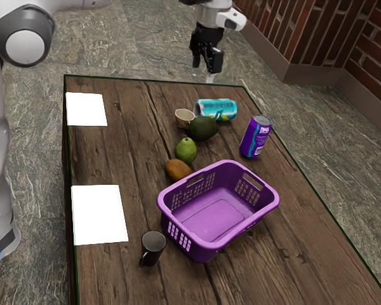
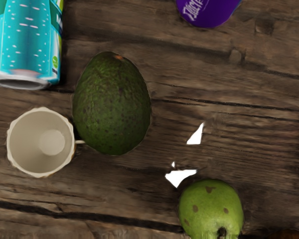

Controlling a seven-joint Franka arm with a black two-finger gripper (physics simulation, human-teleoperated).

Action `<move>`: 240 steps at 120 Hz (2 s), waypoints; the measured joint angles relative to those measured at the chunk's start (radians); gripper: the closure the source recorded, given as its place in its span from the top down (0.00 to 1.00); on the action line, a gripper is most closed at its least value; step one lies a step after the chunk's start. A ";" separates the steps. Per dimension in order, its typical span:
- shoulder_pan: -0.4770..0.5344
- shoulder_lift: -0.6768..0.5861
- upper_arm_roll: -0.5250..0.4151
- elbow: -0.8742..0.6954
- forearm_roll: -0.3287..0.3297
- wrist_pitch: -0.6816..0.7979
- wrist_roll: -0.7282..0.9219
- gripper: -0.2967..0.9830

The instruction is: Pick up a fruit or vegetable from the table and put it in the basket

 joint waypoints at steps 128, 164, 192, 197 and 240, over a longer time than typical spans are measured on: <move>-0.126 -0.103 -0.041 -0.532 0.028 0.476 0.038 0.77; -0.132 -0.105 -0.035 -0.581 0.017 0.548 0.045 0.77; -0.131 -0.077 -0.034 -0.609 0.015 0.596 0.048 0.77; -0.131 -0.073 -0.034 -0.611 0.014 0.602 0.048 0.77; -0.133 -0.043 -0.032 -0.647 -0.006 0.656 0.051 0.73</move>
